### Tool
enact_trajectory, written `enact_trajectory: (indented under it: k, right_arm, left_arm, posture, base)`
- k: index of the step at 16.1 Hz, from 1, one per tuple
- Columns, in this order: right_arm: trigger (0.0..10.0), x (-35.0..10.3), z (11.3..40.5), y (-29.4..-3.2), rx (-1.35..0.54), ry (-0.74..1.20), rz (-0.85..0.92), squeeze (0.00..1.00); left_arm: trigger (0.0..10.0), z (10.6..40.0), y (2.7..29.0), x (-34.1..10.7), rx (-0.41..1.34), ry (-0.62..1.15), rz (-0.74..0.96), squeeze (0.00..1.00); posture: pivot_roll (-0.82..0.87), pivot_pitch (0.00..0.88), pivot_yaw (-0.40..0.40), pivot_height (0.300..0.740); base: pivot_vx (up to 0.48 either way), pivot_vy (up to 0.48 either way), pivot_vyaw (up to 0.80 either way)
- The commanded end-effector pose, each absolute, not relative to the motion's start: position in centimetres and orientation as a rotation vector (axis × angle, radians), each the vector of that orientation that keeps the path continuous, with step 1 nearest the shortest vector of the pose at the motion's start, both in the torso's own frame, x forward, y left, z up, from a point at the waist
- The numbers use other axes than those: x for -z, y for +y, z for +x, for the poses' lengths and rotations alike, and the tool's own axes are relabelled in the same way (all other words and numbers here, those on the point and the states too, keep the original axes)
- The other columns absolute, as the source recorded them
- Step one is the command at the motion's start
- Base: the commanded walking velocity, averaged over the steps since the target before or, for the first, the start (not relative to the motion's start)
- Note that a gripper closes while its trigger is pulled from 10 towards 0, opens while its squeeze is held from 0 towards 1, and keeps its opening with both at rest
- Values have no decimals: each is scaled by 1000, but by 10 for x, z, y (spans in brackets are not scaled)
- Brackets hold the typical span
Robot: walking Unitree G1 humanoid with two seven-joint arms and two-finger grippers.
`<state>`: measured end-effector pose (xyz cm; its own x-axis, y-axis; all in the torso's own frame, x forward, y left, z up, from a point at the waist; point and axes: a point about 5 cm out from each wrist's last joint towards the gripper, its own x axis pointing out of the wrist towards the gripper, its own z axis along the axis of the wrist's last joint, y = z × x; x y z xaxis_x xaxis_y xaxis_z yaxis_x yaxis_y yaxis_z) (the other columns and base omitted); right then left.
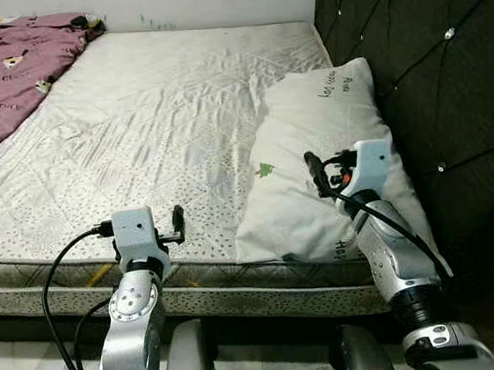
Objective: Clean up the room
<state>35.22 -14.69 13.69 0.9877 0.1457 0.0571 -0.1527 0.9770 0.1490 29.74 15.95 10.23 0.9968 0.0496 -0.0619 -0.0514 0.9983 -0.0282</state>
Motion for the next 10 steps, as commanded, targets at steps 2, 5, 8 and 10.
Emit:
enact_trajectory:
  k: [2, 5, 8, 10]
  right_arm:
    - [10000, -155, 356, -149, -128, -119, 158, 0]
    - [10000, -161, 361, -156, -102, -135, 153, 0]
    - [10000, -157, 359, -161, -68, -126, 160, 0]
    - [10000, -154, 353, -162, -61, -119, 154, 0]
  left_arm:
    - [10000, 303, 161, -106, -58, 38, -32, 0]
    - [10000, 306, 162, -106, -62, 32, -31, 0]
    - [10000, 305, 162, -106, -54, 26, -25, 0]
    - [10000, 303, 165, -102, -65, 34, -24, 0]
  posture:
    - [36, 0, 28, 609]
    - [37, 0, 39, 644]
    - [36, 0, 39, 679]
    - [31, 0, 30, 699]
  base:
    - [0, 0, 0]
    - [0, 0, 0]
    - [0, 0, 0]
    - [0, 0, 0]
